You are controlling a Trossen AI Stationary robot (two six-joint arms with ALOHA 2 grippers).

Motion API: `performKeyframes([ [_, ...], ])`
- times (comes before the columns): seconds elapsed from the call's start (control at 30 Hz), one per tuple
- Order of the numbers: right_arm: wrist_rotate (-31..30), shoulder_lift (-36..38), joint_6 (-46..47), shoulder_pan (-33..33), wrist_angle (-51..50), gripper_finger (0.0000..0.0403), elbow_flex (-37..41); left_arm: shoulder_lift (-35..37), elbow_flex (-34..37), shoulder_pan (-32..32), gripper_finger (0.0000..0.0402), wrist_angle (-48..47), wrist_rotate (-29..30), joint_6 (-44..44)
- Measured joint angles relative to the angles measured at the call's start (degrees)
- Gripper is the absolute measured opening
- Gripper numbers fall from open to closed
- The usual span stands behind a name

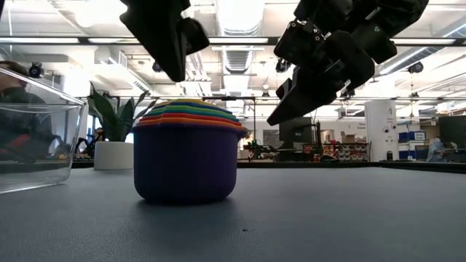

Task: Nest measuring cups in basket
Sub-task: Stack the yellow measuring cup on top of the blue measuring cup

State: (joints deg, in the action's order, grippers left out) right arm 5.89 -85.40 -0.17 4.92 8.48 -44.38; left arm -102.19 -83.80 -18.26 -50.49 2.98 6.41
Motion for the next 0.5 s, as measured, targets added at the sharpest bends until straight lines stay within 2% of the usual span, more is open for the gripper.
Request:
performKeyframes([
  [0.37, 0.0, 0.0, -0.4, 0.2, 0.0, 0.0009, 0.5, 0.0, 2.8, 1.1, 0.0, 0.8, -1.7, 12.0],
  [0.5, 0.0, 0.0, -0.3, 0.3, 0.0, 0.0009, 0.6, 0.0, 4.4, 1.5, 0.0, 2.2, -2.5, 13.6],
])
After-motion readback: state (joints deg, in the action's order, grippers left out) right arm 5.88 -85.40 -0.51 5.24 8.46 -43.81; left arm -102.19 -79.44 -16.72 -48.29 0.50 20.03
